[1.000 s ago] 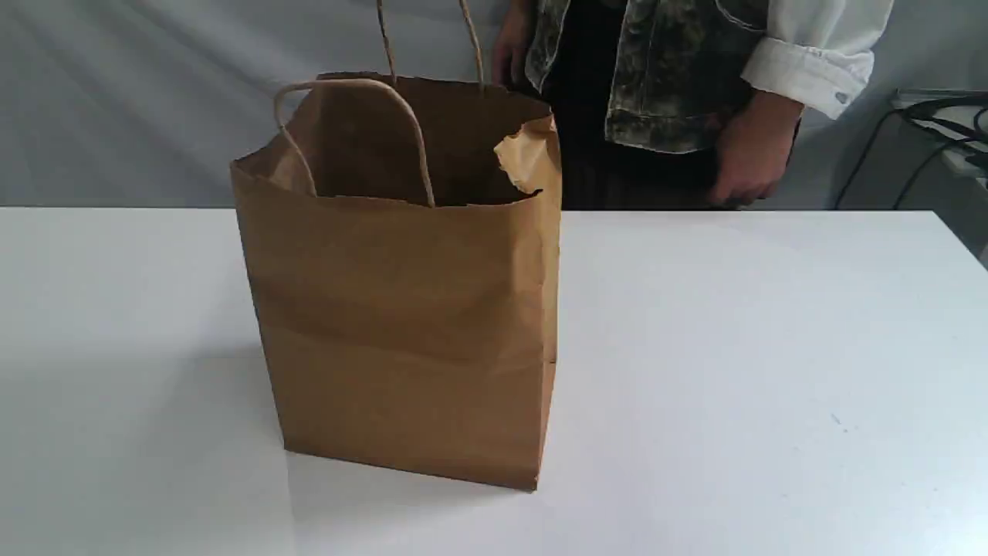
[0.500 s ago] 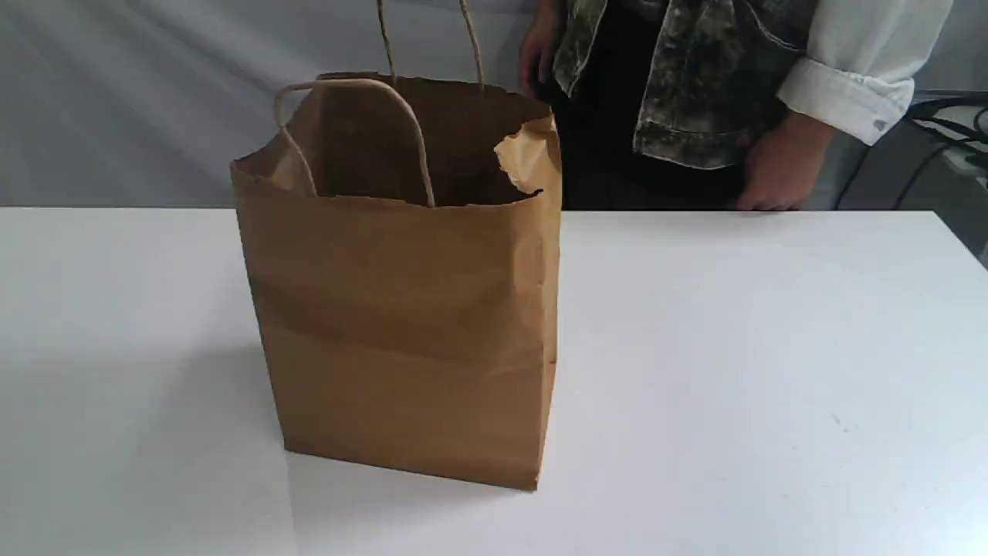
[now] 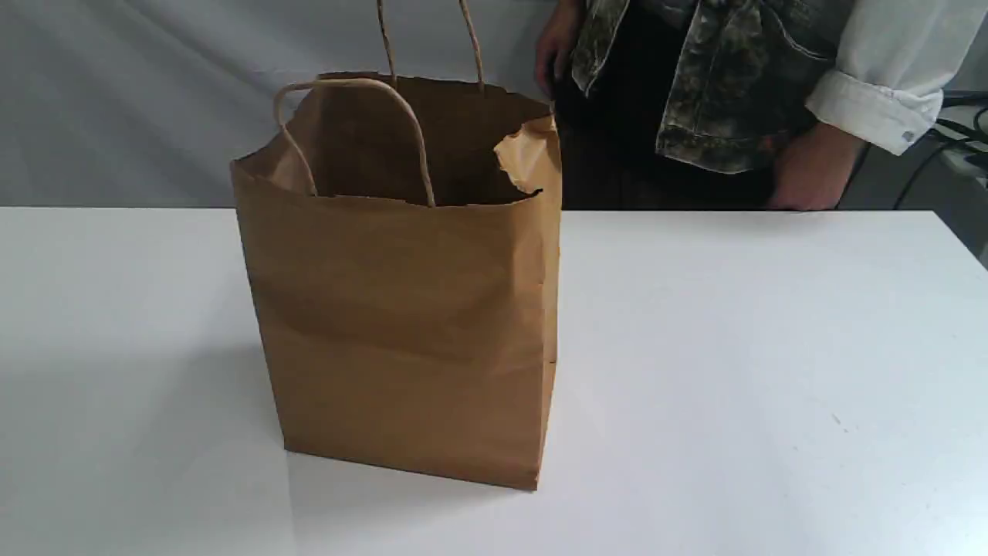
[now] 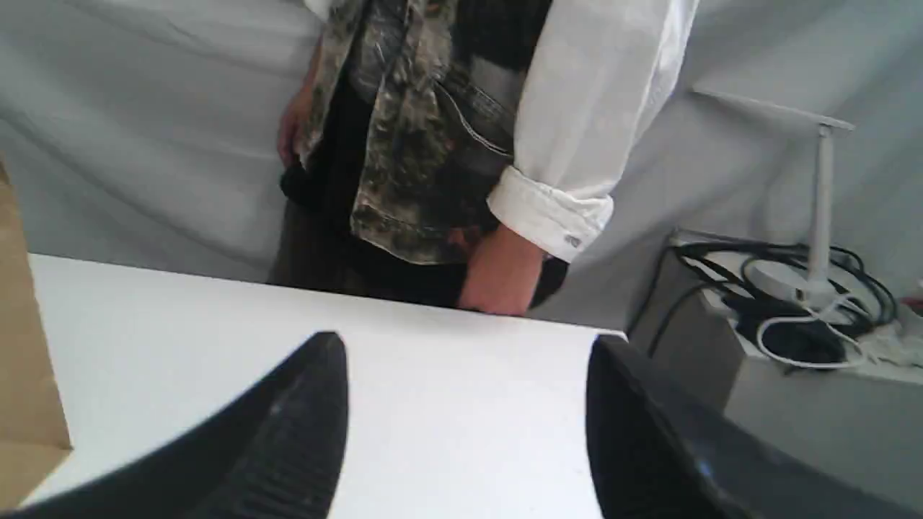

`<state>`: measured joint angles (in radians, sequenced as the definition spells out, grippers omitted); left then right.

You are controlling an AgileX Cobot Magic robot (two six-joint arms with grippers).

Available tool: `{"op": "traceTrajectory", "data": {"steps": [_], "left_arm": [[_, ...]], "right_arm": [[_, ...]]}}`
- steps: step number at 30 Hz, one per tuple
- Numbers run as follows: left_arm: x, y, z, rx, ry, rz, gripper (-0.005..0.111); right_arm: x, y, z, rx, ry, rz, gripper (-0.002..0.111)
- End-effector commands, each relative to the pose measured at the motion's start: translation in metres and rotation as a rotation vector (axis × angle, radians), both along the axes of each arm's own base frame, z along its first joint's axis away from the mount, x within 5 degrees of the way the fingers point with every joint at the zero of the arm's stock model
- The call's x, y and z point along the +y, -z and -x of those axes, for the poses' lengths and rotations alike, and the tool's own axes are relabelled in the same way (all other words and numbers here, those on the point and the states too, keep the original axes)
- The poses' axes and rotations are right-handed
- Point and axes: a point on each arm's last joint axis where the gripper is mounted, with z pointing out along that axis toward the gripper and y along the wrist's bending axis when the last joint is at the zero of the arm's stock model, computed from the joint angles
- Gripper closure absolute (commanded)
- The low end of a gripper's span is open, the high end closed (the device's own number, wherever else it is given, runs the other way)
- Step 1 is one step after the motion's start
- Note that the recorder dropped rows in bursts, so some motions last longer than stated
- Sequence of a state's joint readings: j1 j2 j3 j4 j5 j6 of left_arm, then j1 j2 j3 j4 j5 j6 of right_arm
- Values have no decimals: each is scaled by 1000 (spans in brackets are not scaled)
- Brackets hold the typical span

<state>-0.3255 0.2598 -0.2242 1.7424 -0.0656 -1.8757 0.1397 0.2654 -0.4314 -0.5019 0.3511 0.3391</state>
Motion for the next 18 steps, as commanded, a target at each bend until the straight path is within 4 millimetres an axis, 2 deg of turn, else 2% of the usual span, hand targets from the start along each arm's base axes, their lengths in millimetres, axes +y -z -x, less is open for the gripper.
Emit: {"op": "traceTrajectory", "data": {"steps": [1, 16, 18], "left_arm": [[-1, 2, 0, 8, 13, 9, 51], [-1, 2, 0, 8, 13, 9, 51], [-1, 2, 0, 8, 13, 9, 51]], "right_arm": [[2, -1, 0, -25, -18, -24, 59], [2, -1, 0, -28, -19, -24, 59], [3, -3, 2, -51, -38, -116, 59]]}}
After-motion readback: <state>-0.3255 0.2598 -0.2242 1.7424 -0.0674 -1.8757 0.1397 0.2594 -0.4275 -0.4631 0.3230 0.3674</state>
